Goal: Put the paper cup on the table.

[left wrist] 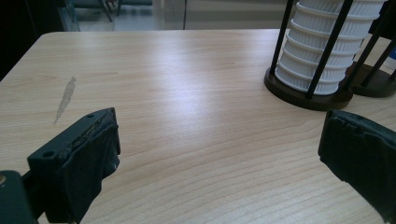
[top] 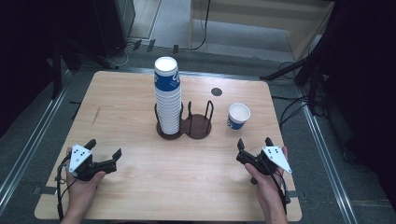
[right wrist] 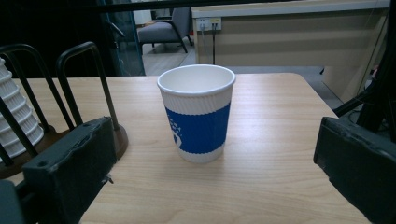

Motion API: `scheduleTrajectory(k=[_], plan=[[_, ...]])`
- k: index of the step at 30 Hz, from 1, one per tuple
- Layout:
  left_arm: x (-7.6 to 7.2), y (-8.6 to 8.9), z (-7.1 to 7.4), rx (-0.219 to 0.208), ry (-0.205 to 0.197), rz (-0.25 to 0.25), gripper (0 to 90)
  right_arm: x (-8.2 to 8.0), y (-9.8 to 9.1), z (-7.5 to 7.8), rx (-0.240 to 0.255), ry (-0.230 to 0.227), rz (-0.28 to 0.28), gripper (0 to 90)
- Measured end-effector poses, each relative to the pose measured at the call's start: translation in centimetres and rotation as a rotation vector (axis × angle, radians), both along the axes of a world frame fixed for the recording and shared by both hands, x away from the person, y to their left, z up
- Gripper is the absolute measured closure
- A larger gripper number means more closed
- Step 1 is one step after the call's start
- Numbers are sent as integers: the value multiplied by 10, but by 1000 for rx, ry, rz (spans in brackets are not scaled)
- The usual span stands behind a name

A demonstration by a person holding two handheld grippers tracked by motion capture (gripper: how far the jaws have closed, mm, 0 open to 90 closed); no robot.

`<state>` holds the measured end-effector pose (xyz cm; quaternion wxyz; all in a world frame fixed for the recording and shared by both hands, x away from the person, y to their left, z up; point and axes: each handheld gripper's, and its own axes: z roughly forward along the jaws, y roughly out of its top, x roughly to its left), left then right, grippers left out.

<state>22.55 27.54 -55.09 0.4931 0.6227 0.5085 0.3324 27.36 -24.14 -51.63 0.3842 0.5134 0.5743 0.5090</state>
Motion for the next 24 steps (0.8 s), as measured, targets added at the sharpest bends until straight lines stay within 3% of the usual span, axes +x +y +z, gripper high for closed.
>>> scheduleTrajectory(k=[24], plan=[[0,0,0,0,-2,3,0,-32,-46,-18,2,24,-44,0]])
